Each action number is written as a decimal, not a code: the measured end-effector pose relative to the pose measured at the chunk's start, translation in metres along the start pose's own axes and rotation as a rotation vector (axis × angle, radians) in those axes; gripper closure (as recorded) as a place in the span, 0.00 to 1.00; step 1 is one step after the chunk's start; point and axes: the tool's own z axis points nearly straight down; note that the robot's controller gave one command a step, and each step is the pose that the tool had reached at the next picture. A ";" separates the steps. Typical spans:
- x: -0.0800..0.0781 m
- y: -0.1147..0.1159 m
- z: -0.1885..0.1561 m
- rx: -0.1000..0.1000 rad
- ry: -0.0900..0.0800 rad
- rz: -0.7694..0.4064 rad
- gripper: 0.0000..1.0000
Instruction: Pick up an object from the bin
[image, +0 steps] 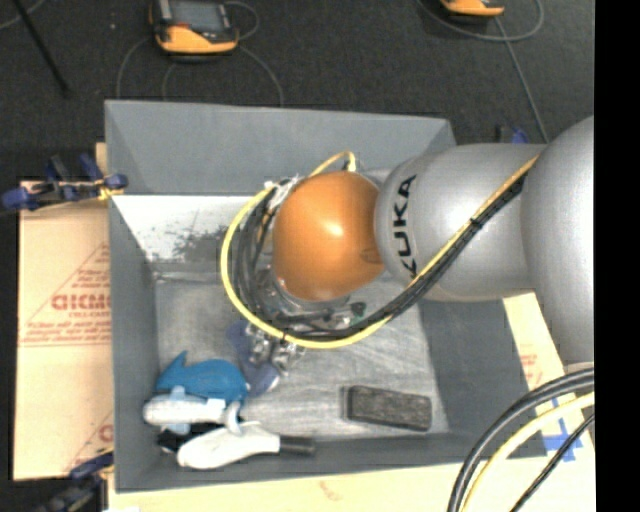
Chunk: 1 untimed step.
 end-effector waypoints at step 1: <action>0.005 -0.018 -0.057 -0.003 0.000 -0.013 1.00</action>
Offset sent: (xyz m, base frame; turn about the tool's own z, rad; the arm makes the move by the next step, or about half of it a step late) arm 0.0263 0.0739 0.1108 -0.1778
